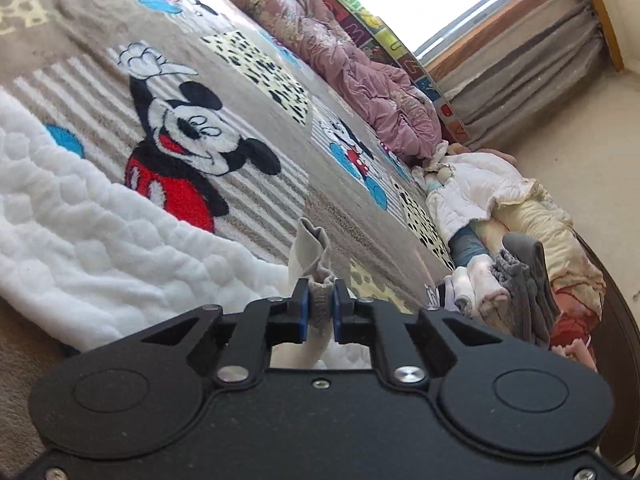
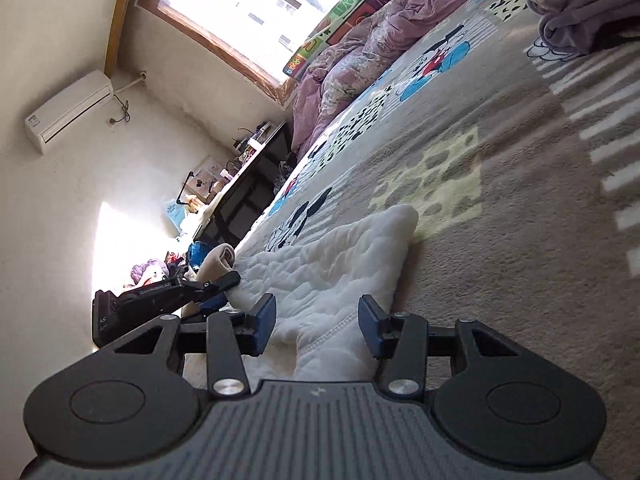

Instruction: Fold clothes

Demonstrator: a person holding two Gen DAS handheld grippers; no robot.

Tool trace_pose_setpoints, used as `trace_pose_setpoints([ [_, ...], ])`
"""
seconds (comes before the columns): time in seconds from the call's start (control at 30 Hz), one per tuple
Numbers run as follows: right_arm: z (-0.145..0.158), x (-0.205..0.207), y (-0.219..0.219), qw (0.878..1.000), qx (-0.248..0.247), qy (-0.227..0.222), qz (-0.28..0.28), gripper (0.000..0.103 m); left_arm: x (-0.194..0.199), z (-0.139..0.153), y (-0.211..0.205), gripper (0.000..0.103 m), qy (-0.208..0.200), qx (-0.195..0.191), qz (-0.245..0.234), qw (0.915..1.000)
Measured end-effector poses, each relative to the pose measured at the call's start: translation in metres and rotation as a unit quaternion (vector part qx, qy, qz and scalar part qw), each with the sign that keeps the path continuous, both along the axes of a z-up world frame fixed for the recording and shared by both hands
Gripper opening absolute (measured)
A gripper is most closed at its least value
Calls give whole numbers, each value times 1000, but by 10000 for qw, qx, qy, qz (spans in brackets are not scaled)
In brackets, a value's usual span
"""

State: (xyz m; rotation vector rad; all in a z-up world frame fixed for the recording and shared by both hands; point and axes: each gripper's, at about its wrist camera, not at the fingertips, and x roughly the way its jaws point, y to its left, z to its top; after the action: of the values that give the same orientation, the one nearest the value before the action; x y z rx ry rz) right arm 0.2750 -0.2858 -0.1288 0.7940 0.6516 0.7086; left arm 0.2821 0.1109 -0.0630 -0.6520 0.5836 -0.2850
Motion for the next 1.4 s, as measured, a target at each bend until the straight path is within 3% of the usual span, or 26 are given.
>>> trace_pose_setpoints([
  [0.13, -7, 1, -9, 9982, 514, 301, -62, 47, -29, 28, -35, 7, -802, 743, -783, 9909],
  [0.2, -12, 3, -11, 9961, 758, 448, -80, 49, -45, 38, -59, 7, -1159, 1287, -1307, 9762],
  [0.27, -17, 4, -14, 9931, 1002, 596, -107, 49, -59, 45, -84, 7, -1469, 1866, -1853, 9536],
  [0.37, -25, 4, -23, 9867, 1388, 795, -288, 49, -78, 44, -120, 7, -1790, 2663, -2712, 9075],
  [0.47, -28, 4, -34, 9815, 1643, 862, -476, 50, -94, 32, -146, 7, -1952, 3475, -3442, 8501],
  [0.53, -28, 6, -38, 9808, 1671, 840, -556, 53, -100, 22, -156, 7, -1985, 3934, -3817, 8125],
  [0.6, -28, 8, -40, 9806, 1675, 808, -616, 54, -107, 12, -164, 7, -1988, 4432, -4167, 7684],
  [0.63, -27, 8, -38, 9816, 1639, 778, -601, 54, -110, 8, -166, 7, -1985, 4608, -4290, 7511],
  [0.73, -24, 11, -34, 9842, 1530, 690, -559, 54, -114, -1, -168, 7, -1940, 4872, -4585, 7175],
  [0.87, -14, 7, -32, 9910, 1169, 418, -504, 54, -118, -2, -170, 7, -2035, 5018, -4770, 6923],
  [1.0, -11, 6, -28, 9939, 945, 365, -431, 54, -120, 8, -168, 7, -2155, 4968, -4852, 6866],
  [1.03, -12, 6, -27, 9942, 917, 375, -413, 54, -122, 6, -169, 7, -2154, 5008, -4924, 6785],
  [1.1, -14, 3, -27, 9951, 821, 379, -404, 54, -128, -3, -173, 7, -2126, 5211, -5112, 6496],
  [1.13, -14, 2, -26, 9955, 768, 372, -407, 54, -130, -8, -174, 7, -2115, 5293, -5153, 6400],
  [1.33, -7, -7, -26, 9972, 461, 215, -539, 53, -133, -27, -176, 8, -2074, 5525, -5179, 6193],
  [1.4, -2, -11, -27, 9977, 323, 75, -587, 53, -134, -25, -175, 12, -2021, 5522, -5149, 6237],
])
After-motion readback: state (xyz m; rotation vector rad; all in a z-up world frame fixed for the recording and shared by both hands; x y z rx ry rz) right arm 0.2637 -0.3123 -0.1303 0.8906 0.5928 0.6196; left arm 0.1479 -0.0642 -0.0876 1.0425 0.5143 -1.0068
